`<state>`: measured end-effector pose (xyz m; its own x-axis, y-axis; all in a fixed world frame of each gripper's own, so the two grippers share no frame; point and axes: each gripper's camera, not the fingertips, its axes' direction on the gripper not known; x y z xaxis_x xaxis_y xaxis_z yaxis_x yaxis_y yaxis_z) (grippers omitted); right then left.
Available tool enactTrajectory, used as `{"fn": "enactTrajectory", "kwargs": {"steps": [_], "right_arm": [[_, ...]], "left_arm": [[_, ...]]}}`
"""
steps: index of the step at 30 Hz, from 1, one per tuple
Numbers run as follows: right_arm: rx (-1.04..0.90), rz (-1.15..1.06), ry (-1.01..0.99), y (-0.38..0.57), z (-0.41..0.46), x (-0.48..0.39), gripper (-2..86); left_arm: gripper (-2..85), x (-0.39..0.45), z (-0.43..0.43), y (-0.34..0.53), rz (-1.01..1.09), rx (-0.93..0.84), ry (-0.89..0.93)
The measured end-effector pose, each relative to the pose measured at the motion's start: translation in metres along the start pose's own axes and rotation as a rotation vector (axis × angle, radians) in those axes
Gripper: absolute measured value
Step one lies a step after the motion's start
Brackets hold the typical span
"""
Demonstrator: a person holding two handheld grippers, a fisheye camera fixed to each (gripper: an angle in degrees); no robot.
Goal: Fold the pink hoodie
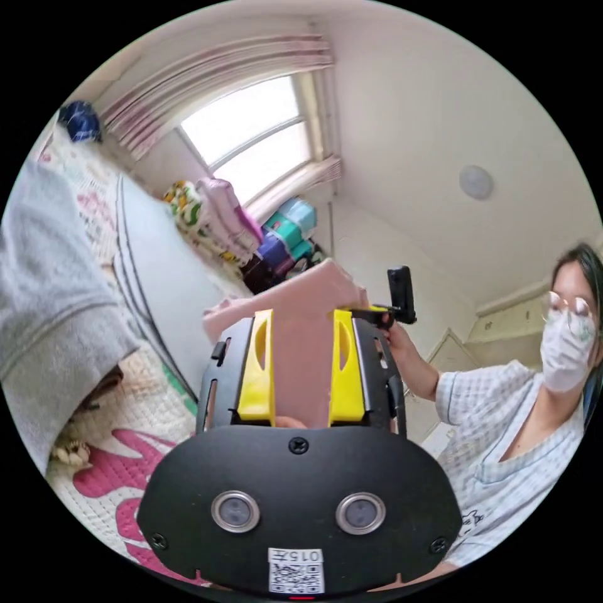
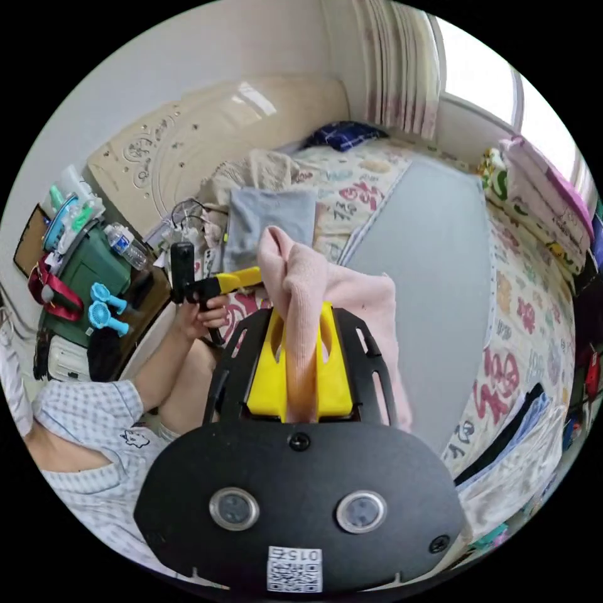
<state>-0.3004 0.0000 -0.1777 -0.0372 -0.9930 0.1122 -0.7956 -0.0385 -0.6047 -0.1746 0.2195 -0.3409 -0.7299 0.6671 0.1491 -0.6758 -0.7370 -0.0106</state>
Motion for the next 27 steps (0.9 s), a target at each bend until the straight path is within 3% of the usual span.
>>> {"fn": "enactTrajectory", "kwargs": {"steps": [2, 5, 12, 19, 27], "right_arm": [[-0.066, 0.155, -0.183, 0.022, 0.057, 0.033, 7.0], [-0.013, 0.272, -0.416, 0.043, 0.087, 0.052, 7.7], [0.022, 0.14, -0.301, 0.033, 0.051, 0.031, 10.9], [0.038, 0.15, -0.425, 0.032, 0.023, 0.038, 13.5], [0.09, 0.191, -0.37, 0.037, -0.019, 0.05, 5.3]], "left_arm": [[16.2, -0.032, 0.02, 0.006, -0.12, -0.082, -0.012], [16.8, -0.059, 0.03, 0.02, -0.227, -0.1, -0.014], [17.1, -0.075, 0.019, 0.025, -0.243, -0.113, -0.043], [17.6, -0.093, 0.013, 0.034, -0.317, -0.093, -0.018], [13.3, -0.103, 0.007, 0.042, -0.338, -0.133, -0.065]]}}
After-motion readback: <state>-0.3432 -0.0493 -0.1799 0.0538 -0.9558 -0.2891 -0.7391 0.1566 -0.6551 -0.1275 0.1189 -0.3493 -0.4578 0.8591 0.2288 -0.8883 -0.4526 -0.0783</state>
